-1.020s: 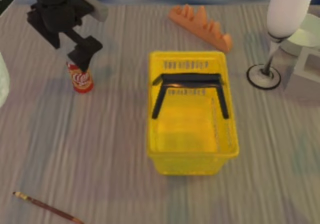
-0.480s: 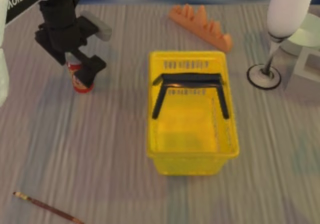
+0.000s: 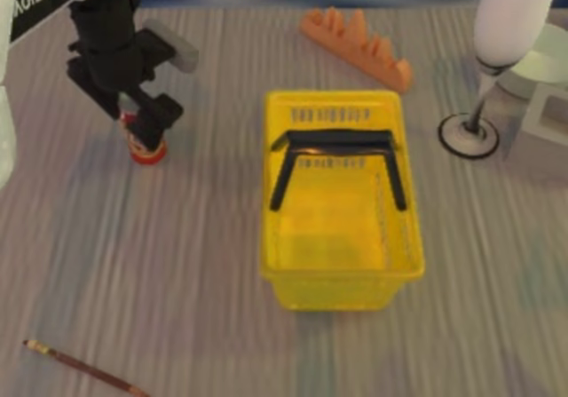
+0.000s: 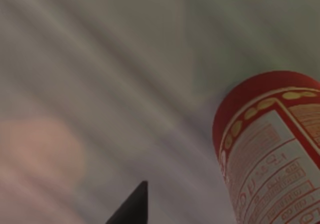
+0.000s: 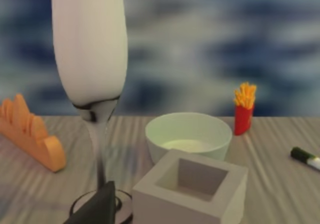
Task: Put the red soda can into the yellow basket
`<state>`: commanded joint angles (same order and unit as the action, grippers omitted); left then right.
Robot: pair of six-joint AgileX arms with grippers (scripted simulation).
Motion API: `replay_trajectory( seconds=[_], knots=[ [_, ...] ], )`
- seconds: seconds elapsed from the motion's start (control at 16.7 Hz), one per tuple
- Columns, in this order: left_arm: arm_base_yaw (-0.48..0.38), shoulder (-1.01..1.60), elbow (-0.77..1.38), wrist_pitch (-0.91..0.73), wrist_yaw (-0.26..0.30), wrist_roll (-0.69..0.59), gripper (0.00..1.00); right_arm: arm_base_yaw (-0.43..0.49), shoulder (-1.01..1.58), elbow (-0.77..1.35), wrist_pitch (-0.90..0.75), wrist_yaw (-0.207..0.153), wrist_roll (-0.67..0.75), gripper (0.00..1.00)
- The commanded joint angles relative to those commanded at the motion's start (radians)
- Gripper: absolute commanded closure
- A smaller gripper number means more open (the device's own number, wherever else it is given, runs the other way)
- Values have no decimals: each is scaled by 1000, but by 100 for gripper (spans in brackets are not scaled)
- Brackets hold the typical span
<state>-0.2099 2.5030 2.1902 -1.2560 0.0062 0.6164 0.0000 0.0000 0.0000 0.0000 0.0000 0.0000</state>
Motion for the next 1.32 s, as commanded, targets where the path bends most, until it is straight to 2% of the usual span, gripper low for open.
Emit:
replay_trajectory(
  seconds=[0.48, 1.08, 1.2, 1.32],
  knots=[
    [0, 0, 0, 0, 0, 0, 98, 0, 0, 0, 0, 0, 0, 0],
    [1, 0, 0, 0, 0, 2, 100, 0, 0, 0, 0, 0, 0, 0],
    [-2, -3, -14, 30, 21, -7, 100, 0, 0, 0, 0, 0, 0, 0],
    [-8, -10, -45, 100, 71, -28, 100, 0, 0, 0, 0, 0, 0, 0]
  ],
)
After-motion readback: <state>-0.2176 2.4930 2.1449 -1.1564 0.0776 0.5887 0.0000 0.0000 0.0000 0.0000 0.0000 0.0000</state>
